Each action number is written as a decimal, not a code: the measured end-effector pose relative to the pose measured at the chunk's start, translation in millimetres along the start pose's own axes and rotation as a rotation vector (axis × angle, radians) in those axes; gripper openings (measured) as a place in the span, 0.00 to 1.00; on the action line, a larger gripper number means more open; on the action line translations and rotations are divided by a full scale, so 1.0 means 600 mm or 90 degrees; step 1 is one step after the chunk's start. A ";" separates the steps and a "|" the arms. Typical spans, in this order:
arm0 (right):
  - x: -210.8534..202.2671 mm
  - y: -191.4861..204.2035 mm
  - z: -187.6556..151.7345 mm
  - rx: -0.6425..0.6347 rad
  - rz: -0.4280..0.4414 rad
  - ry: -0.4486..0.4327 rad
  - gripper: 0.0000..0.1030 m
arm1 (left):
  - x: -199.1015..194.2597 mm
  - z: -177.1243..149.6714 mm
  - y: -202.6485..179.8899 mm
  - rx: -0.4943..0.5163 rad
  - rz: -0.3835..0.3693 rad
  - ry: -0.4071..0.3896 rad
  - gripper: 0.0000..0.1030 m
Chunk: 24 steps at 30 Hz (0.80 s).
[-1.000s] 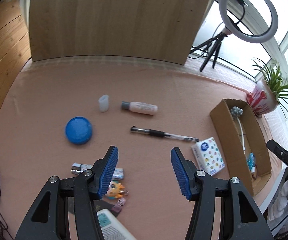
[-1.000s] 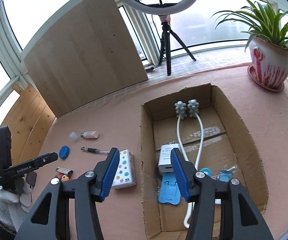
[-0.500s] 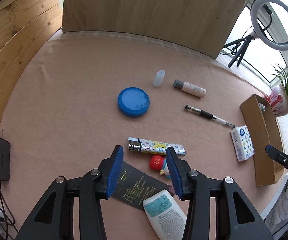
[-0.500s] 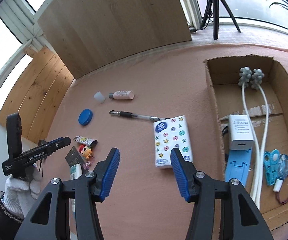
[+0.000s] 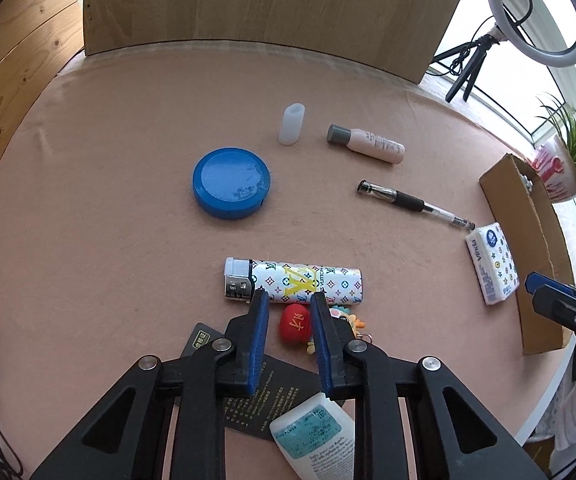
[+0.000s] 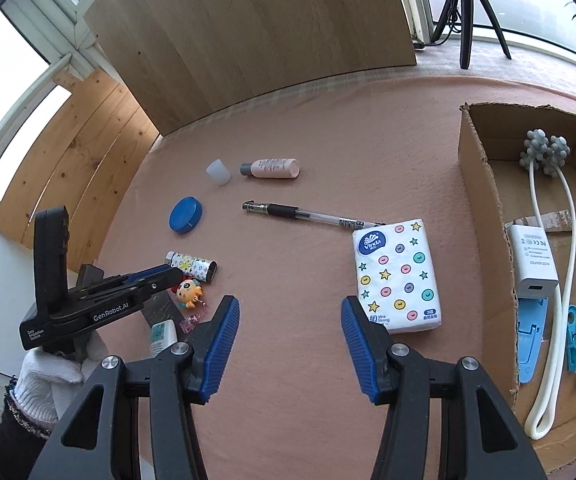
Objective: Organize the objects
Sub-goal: 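Withdraw both grippers from the box toward the printed lighter and black pen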
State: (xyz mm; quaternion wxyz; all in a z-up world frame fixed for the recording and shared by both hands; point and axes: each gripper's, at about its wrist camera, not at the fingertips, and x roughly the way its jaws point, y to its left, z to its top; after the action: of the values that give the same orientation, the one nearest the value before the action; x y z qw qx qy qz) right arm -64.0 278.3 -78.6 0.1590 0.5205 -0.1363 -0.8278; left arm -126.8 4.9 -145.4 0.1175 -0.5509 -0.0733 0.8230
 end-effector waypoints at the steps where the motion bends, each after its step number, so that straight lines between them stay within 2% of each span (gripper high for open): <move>1: 0.001 0.000 0.000 0.000 -0.001 0.001 0.48 | 0.002 0.002 0.000 -0.002 -0.003 0.000 0.22; 11: 0.027 0.016 0.019 -0.023 -0.007 0.016 0.48 | 0.032 0.029 -0.011 0.010 -0.010 0.008 0.22; 21: 0.058 0.044 0.063 -0.083 -0.028 0.021 0.48 | 0.015 0.026 0.007 -0.023 -0.027 0.006 0.22; 22: 0.062 0.047 0.067 -0.090 -0.031 0.021 0.48 | 0.012 0.026 0.009 -0.028 -0.031 0.006 0.23; 24: 0.073 0.050 0.078 -0.100 -0.041 0.023 0.48 | 0.009 0.026 0.014 -0.037 -0.037 0.007 0.32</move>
State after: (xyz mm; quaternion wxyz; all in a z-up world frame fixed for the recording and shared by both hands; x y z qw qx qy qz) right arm -120.8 235.8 -83.1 0.1751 0.5250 -0.0509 -0.8313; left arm -144.3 -1.5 -146.2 0.1259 -0.5559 -0.1123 0.8139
